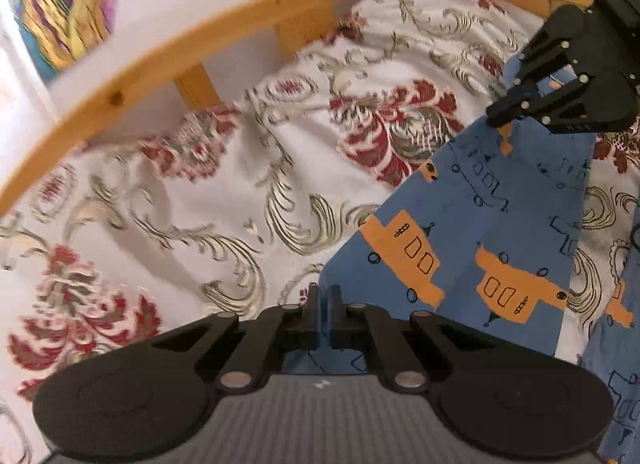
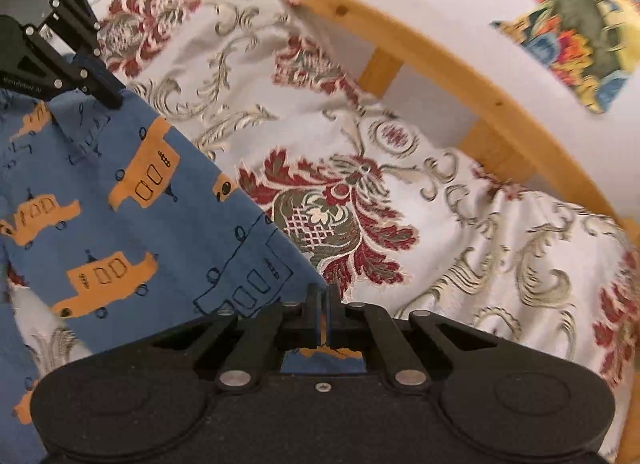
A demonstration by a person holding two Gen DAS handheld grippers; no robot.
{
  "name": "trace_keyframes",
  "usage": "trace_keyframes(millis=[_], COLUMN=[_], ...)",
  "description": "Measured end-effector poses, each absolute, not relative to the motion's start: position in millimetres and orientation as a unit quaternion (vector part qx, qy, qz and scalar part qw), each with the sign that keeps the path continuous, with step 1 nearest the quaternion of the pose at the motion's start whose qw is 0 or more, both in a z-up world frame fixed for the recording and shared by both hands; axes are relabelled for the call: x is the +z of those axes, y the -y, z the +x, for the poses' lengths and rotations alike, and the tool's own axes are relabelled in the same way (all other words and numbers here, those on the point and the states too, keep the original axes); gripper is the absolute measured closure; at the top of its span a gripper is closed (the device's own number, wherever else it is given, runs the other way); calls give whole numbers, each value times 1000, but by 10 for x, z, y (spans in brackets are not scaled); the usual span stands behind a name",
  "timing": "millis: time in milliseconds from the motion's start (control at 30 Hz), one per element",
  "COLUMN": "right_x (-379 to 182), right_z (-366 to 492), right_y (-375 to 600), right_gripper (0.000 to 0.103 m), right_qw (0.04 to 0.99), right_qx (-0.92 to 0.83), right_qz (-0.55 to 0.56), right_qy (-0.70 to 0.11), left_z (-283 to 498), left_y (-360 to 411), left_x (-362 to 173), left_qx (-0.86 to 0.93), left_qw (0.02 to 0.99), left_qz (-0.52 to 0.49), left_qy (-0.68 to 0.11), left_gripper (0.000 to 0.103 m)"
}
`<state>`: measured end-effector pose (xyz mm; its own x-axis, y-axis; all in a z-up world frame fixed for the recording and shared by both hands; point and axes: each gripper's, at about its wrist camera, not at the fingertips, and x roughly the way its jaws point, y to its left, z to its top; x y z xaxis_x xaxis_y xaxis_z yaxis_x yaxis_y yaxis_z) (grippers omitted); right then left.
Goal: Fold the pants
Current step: 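Lift the hems with both grippers and fold them toward the waistband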
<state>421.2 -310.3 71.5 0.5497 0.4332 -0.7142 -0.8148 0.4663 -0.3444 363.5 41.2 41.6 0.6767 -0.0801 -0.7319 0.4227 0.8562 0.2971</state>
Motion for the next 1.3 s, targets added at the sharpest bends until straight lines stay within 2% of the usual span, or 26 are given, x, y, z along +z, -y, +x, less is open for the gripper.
trace_keyframes(millis=[267, 467, 633, 867, 1067, 1300], right_x=[971, 1157, 1118, 847, 713, 616], right_z=[3428, 2628, 1961, 1316, 1151, 1037], right_y=[3470, 3765, 3985, 4147, 4195, 4249], right_gripper=[103, 103, 103, 103, 103, 103], right_qw=[852, 874, 879, 875, 878, 875], right_qx=[359, 347, 336, 325, 308, 304], right_qz=[-322, -287, -274, -267, -253, -235], right_qy=[-205, -185, -197, -239, -266, -295], left_z=[2994, 2313, 1741, 1060, 698, 629], left_y=[-278, -239, -214, -20, 93, 66], left_x=[611, 704, 653, 298, 58, -64], left_qx=[-131, -152, -177, -207, -215, -228], left_qw=[916, 925, 921, 899, 892, 882], left_qz=[216, 210, 226, 260, 270, 266], left_qy=[-312, -279, -265, -286, -291, -315], left_gripper=[102, 102, 102, 102, 102, 102])
